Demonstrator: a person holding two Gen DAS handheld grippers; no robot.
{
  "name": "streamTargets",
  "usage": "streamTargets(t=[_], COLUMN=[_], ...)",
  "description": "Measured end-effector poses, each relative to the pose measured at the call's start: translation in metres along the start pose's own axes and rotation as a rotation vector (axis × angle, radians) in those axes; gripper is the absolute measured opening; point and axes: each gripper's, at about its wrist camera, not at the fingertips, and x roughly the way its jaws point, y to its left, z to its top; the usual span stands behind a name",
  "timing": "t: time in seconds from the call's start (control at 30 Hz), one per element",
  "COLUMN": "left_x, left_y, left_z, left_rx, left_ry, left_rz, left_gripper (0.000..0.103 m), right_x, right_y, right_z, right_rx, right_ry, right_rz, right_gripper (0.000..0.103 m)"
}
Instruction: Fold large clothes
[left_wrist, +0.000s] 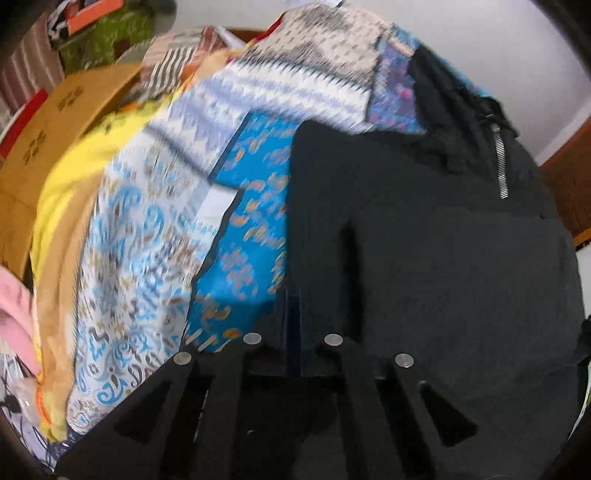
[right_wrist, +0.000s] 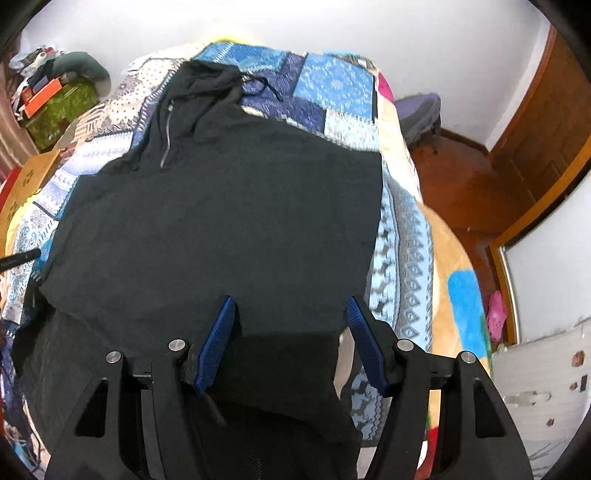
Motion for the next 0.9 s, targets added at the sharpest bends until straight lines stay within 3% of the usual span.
streamTargets(t=[0.3, 0.53, 0.7, 0.9], left_x=[-0.050, -0.072, -0.068, -0.036], left_y=[-0.069, -0.113, -0.143, -0.170], left_z=[0.054, 0.103, 0.134, 0.172], left_rx=[0.151, 0.212, 0.245, 0.277], left_ry=[-0.162, -0.264, -0.301, -0.292], left_rz=[-0.021, -0.043, -0.039, -0.025], left_gripper=[0.033, 0.053, 0.056, 0.056], right_x=[-0.031, -0.041, -0.024, 0.013], right_y=[0.010, 0.010, 0.012, 0.020], right_z=[0.046, 0.097, 0.136, 0.175], right_rx=[-0.072, -0.045, -0.014, 0.036], right_ry=[-0.177, -0.277, -0.283, -0.260], right_rz=[-0.070, -0.028, 0.039, 0.096], right_gripper=[0.059, 0.059, 0.062, 0.064])
